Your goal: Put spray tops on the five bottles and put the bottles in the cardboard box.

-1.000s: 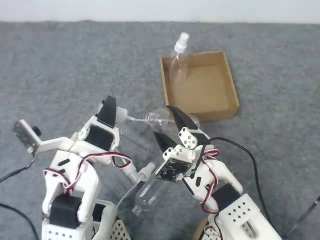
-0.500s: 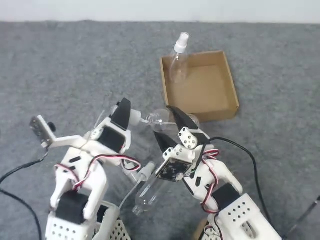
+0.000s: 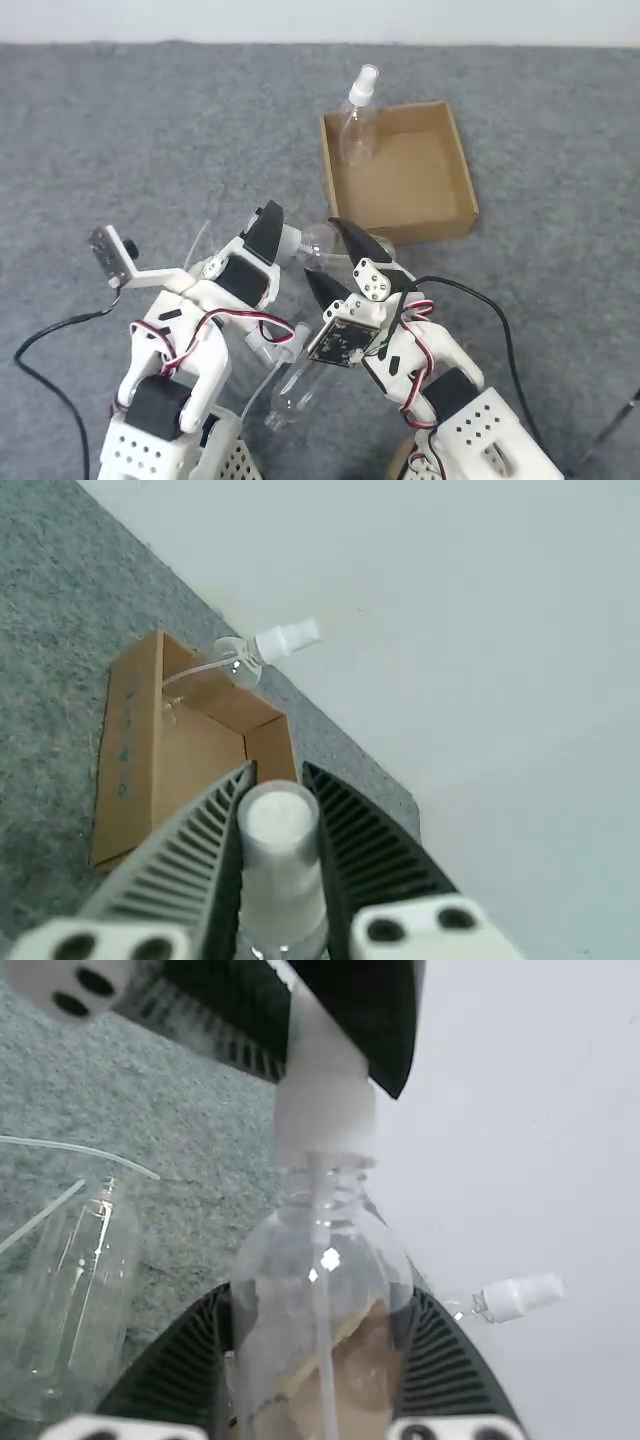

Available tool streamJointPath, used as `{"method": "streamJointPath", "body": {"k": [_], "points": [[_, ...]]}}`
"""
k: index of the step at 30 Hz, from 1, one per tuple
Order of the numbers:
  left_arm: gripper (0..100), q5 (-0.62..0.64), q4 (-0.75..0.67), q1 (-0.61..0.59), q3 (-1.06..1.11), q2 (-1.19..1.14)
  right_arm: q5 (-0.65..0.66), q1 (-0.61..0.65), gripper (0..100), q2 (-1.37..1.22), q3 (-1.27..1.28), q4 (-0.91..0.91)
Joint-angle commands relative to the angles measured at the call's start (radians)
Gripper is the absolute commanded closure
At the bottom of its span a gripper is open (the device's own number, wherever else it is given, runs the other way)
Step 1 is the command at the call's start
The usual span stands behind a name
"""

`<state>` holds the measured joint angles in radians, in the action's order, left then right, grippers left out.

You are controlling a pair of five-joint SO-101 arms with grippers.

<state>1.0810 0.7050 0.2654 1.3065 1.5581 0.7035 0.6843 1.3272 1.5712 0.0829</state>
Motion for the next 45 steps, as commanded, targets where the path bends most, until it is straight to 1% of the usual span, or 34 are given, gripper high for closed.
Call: {"method": "streamJointPath", "body": {"k": [1,6,10,14,16,21,24,28,30,31,36,42,45], "points": [[99,-0.048,-0.017,0.012,-0.012,0.012,-0.015,0.004,99.1,0.021,-0.032,0.002],[99,-0.107,0.026,0.087,-0.013,0.012,-0.015,0.004,99.1,0.021,-0.032,0.002],[99,-0.115,0.034,0.084,-0.018,0.012,-0.014,0.004,99.1,0.021,-0.032,0.002],[99,-0.212,0.034,0.087,-0.018,0.014,-0.012,0.002,99.1,0.021,-0.032,0.002],[99,-0.239,0.034,0.084,-0.019,0.014,-0.012,0.002,99.1,0.021,-0.034,0.002],[99,-0.249,0.038,0.084,-0.035,0.014,-0.011,0.002,99.1,0.021,-0.034,0.002],[94,-0.249,0.138,0.089,-0.09,0.014,-0.011,0.002,99.1,0.021,-0.034,0.002],[78,-0.244,0.276,0.092,-0.171,0.014,-0.011,0.002,99.1,0.019,-0.044,0.012],[72,-0.244,0.295,0.092,-0.174,0.014,-0.011,0.002,99.1,0.019,-0.044,0.012],[71,-0.244,0.295,0.092,-0.171,0.014,-0.011,0.002,99.1,0.019,-0.044,0.012],[70,-0.242,0.298,0.084,-0.191,0.014,-0.011,0.002,99.1,0.019,-0.044,0.012],[70,-0.201,0.384,0.084,-0.288,0.014,-0.011,0.002,99.1,0.019,-0.048,0.012],[70,-0.201,0.422,0.084,-0.321,0.014,-0.011,0.002,99.1,0.019,-0.048,0.012]]}}
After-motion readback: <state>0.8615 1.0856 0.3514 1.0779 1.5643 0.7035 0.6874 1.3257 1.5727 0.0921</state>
